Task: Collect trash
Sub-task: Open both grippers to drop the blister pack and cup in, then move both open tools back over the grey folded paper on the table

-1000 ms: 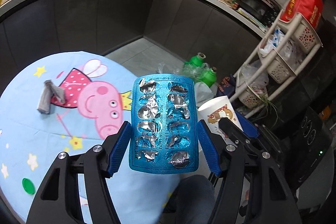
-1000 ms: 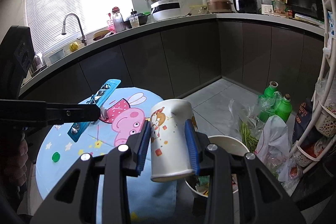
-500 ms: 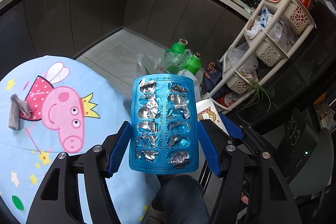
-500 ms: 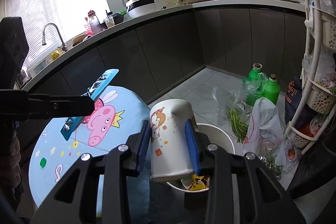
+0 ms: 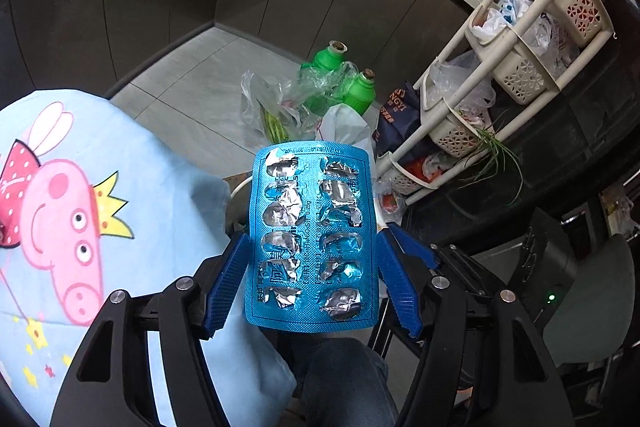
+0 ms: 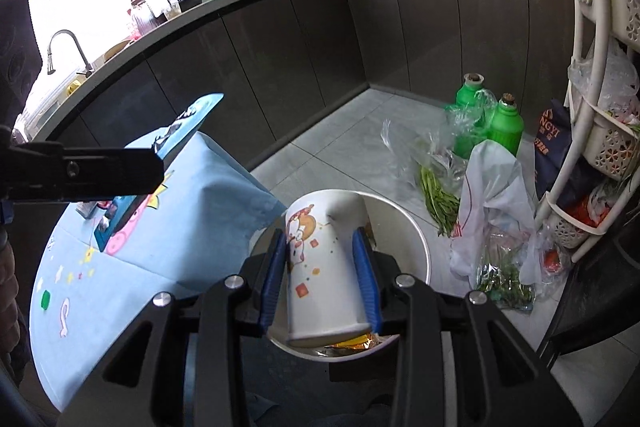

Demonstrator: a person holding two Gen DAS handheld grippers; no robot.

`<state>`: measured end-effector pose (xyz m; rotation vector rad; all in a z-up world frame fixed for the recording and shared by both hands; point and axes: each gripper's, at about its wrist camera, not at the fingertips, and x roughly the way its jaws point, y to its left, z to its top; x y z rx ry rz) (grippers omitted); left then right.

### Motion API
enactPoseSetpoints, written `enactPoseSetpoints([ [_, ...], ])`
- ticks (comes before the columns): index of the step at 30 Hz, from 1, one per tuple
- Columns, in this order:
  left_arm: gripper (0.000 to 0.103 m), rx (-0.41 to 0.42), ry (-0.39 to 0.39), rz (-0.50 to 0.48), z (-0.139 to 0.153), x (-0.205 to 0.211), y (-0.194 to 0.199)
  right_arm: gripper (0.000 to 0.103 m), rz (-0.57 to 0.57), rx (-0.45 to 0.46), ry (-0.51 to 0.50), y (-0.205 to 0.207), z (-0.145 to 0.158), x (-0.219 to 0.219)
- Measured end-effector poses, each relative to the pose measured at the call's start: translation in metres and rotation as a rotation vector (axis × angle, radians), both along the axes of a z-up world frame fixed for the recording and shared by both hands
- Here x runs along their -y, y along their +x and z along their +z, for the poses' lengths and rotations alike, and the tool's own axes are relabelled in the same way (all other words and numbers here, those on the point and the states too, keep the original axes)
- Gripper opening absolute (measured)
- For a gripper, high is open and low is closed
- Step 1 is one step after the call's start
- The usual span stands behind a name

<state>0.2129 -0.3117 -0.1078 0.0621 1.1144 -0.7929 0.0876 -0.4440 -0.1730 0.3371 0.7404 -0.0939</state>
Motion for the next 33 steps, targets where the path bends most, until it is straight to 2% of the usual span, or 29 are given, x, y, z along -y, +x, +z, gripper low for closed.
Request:
enactPoseSetpoints([
  [4,0.063,-0.006,0.011,-0.009,-0.014,0.01,0.008,0.037,0.009,-0.016,-0.009,0.012,-0.02,0.002],
  [5,0.07,0.0,0.012,-0.004,-0.016,0.011,0.009,0.054,0.019,-0.016,-0.018,0.015,-0.026,0.002],
  [6,0.078,0.008,0.014,0.001,-0.018,0.013,0.009,0.079,0.03,-0.029,-0.042,0.018,-0.034,0.0],
  [7,0.093,0.024,0.016,0.013,-0.02,0.012,0.011,0.082,0.036,-0.051,-0.07,0.019,-0.04,-0.002],
  [10,0.094,0.06,0.013,0.043,-0.021,0.006,0.013,0.088,0.077,-0.082,-0.105,0.018,-0.05,-0.008],
  [12,0.094,0.051,0.013,0.062,-0.022,0.002,0.016,0.098,0.089,-0.08,-0.1,0.014,-0.053,-0.008],
  [19,0.094,0.026,-0.009,0.108,-0.014,-0.014,0.019,0.099,0.083,-0.08,-0.08,0.005,-0.044,-0.008],
  [26,0.094,0.079,-0.019,0.156,0.016,-0.042,0.001,0.099,0.091,-0.029,-0.083,-0.005,-0.006,-0.019],
  [33,0.094,0.129,0.002,0.247,0.055,-0.093,-0.027,0.099,0.114,0.065,-0.115,-0.018,0.051,-0.048],
])
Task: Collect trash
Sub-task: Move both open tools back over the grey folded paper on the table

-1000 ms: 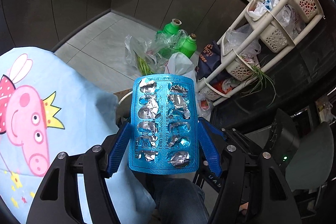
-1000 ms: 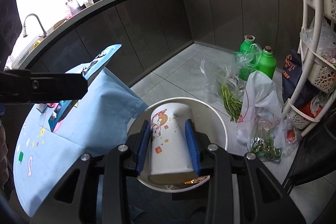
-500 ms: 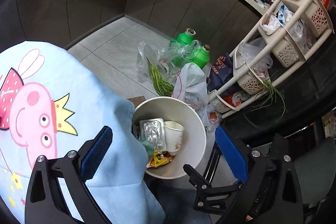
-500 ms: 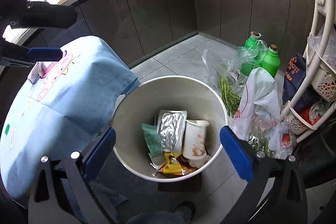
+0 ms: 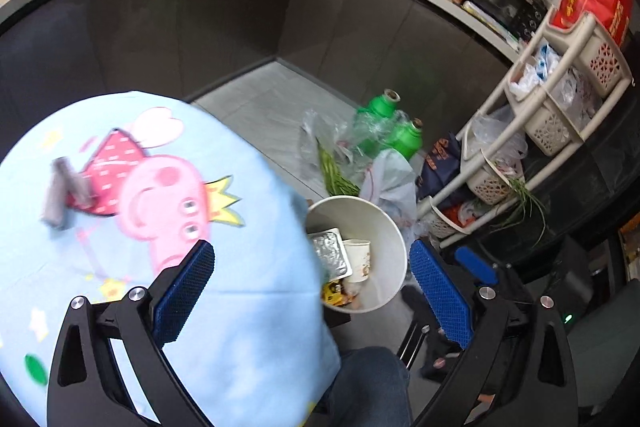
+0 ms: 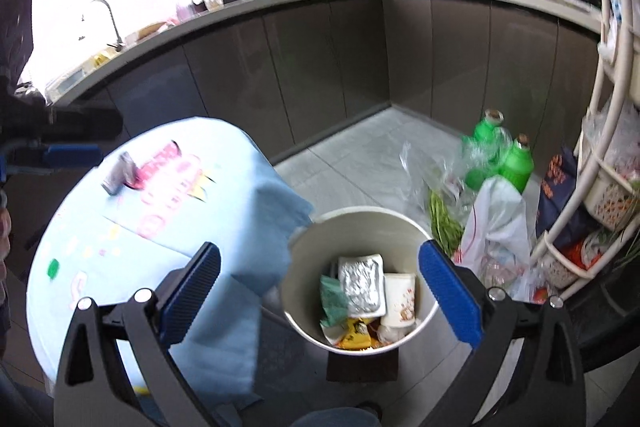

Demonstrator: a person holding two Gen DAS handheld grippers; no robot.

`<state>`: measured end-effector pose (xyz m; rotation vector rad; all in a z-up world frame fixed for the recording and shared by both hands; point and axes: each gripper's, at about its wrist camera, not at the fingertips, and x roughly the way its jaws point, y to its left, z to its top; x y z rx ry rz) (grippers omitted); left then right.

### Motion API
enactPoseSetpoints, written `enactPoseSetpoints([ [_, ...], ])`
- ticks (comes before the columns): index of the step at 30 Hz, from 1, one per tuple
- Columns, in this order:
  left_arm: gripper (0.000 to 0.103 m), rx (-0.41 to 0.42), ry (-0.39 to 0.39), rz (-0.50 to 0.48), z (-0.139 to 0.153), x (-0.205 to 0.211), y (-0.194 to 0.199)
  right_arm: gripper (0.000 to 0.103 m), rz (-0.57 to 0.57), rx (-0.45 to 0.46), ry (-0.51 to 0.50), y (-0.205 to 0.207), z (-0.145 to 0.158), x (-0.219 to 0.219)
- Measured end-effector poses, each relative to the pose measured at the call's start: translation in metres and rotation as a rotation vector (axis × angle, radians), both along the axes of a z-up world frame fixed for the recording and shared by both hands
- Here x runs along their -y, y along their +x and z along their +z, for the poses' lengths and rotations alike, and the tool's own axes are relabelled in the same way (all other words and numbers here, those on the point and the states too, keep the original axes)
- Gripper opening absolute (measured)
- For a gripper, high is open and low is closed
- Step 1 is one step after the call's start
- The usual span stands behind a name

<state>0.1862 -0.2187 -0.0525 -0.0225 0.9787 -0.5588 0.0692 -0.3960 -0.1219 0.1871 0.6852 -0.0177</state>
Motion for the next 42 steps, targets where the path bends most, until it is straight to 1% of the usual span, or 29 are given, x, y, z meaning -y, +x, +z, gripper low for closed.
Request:
enactPoseSetpoints([
  [4,0.094,0.017,0.018,0.079,0.016,-0.038,-0.018,0.099,0.043,0.057,-0.018,-0.007,0.032,-0.022],
  [8,0.094,0.017,0.002,0.144,0.024,-0.076,-0.033,0.099,0.092,0.102,-0.047,-0.013,0.057,-0.047],
  [13,0.094,0.007,0.01,0.226,0.025,-0.118,-0.046,0.099,0.148,0.132,-0.066,-0.018,0.078,-0.073],
  [17,0.094,0.015,0.024,0.286,0.024,-0.149,-0.056,0.1,0.186,0.139,-0.078,-0.019,0.088,-0.091],
  [20,0.094,0.016,0.036,0.322,0.021,-0.169,-0.06,0.1,0.21,0.139,-0.088,-0.017,0.091,-0.105],
  [32,0.094,-0.043,0.064,0.485,-0.006,-0.247,-0.073,0.1,0.342,0.107,-0.111,0.006,0.086,-0.172],
  [34,0.094,-0.046,0.063,0.507,-0.013,-0.261,-0.075,0.1,0.363,0.099,-0.114,0.011,0.084,-0.183],
  [39,0.094,-0.084,0.033,0.569,-0.046,-0.301,-0.081,0.1,0.414,0.072,-0.122,0.02,0.076,-0.205],
  [42,0.093,-0.085,0.034,0.587,-0.06,-0.314,-0.082,0.1,0.435,0.045,-0.13,0.027,0.068,-0.217],
])
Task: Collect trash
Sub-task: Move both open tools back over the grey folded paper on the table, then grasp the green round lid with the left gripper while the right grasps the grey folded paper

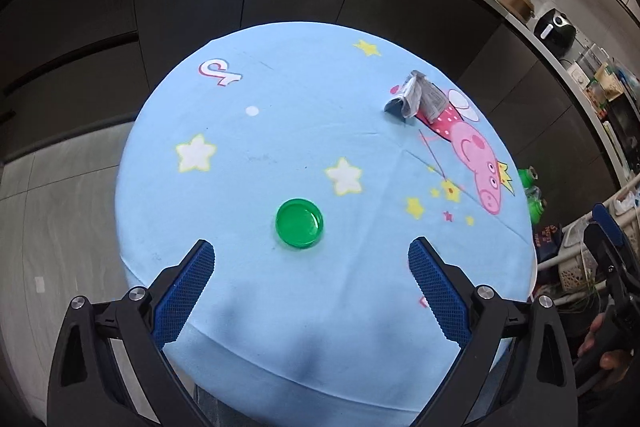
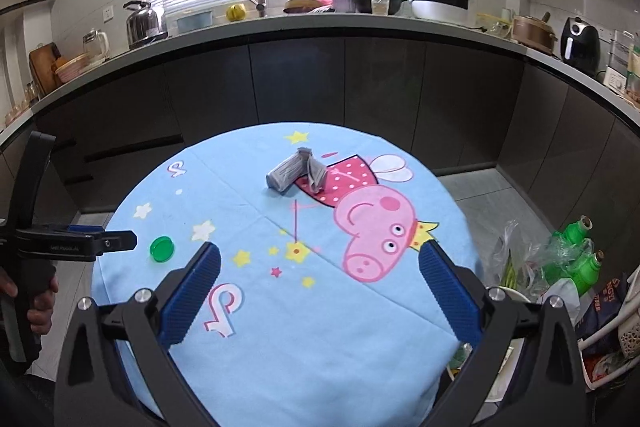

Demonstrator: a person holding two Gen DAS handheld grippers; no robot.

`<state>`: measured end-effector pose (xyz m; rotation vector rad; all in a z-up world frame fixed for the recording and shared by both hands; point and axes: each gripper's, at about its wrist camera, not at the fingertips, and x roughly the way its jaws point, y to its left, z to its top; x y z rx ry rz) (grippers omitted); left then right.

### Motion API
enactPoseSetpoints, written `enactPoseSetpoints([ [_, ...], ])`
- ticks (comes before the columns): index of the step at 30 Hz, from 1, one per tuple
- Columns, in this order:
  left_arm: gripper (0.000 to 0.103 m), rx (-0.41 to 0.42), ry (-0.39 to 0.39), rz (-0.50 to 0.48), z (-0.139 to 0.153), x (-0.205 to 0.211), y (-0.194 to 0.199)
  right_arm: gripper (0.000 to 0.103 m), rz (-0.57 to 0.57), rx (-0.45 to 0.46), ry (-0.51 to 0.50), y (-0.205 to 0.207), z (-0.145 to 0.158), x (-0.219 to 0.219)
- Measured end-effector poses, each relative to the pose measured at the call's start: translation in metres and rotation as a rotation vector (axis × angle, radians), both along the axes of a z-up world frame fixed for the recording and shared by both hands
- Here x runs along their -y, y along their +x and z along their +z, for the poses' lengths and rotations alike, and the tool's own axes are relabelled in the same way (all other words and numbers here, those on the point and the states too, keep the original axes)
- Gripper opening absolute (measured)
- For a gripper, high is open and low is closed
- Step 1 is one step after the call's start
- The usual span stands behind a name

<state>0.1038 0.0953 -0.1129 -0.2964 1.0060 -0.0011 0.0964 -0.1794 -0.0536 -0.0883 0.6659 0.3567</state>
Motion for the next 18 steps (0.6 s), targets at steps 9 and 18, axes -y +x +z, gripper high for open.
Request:
enactPoseSetpoints([
  [9,0.06,-0.04,0.031,-0.087,-0.03,0.008,0.016,0.1,0.059,-0.052,-0.022,0.031,-0.018,-0.032],
  [18,0.052,-0.074,0.029,-0.075,-0.046,0.001,0.028,0.1,0.094,-0.139,-0.003,0.076,-0.043,-0.059],
])
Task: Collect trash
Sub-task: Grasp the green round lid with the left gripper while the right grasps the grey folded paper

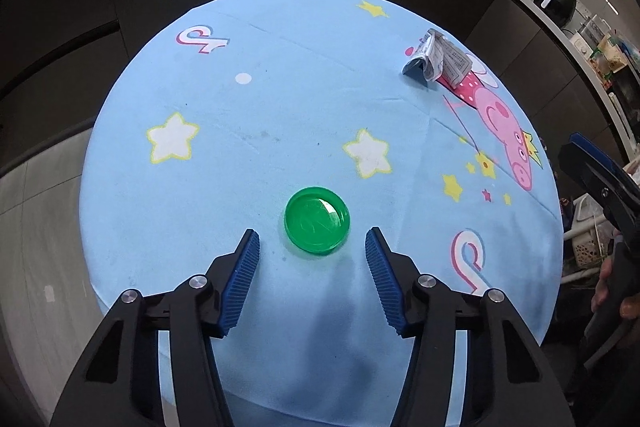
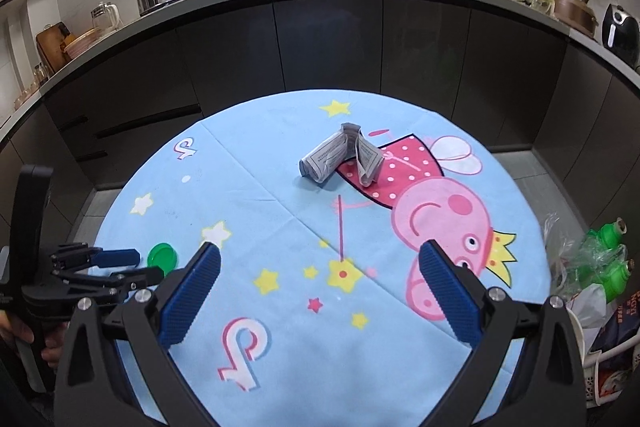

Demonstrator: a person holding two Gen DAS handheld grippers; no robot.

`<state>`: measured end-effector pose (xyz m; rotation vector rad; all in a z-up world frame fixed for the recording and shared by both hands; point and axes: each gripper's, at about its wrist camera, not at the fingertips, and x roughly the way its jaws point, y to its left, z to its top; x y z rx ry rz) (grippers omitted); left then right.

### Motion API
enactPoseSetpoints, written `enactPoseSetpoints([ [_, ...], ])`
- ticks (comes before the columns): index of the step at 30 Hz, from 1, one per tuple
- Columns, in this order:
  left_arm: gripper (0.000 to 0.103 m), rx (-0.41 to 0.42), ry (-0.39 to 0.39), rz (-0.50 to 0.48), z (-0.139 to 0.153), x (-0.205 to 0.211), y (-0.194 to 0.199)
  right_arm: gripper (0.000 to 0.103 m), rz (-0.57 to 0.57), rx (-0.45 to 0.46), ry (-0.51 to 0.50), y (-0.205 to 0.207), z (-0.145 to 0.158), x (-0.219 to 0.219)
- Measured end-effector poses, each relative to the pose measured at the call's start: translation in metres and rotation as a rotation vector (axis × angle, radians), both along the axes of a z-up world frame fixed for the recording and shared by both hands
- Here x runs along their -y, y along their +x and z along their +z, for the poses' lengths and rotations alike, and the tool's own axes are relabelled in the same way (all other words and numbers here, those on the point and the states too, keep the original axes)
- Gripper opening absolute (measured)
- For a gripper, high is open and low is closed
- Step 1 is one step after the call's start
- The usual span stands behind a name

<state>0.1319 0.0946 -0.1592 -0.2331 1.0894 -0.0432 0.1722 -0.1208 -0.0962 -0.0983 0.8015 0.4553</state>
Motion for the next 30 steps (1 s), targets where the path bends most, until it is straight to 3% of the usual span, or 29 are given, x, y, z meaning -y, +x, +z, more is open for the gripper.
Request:
enactPoseSetpoints([
  [6,0.05,0.015,0.031,-0.013,0.001,0.003,0.004,0.1,-0.006,-0.031,0.021,0.031,-0.014,-0.009],
  [14,0.036,0.043,0.064,-0.024,0.0,0.0,0.005,0.1,-0.049,-0.131,0.079,0.085,-0.033,-0.013],
  [20,0.032,0.076,0.05,-0.022,-0.001,-0.005,0.001,0.099,-0.073,-0.14,0.008,0.128,-0.04,-0.029],
  [26,0.032,0.087,0.052,-0.025,0.0,-0.003,0.001,0.099,-0.075,-0.15,0.016,0.152,-0.046,-0.046],
  [28,0.032,0.085,0.047,-0.026,-0.001,-0.004,0.001,0.095,-0.089,-0.162,0.006,0.155,-0.052,-0.048],
  [30,0.032,0.086,0.042,-0.026,-0.001,-0.006,0.001,0.072,-0.108,-0.173,-0.003,0.154,-0.057,-0.048],
])
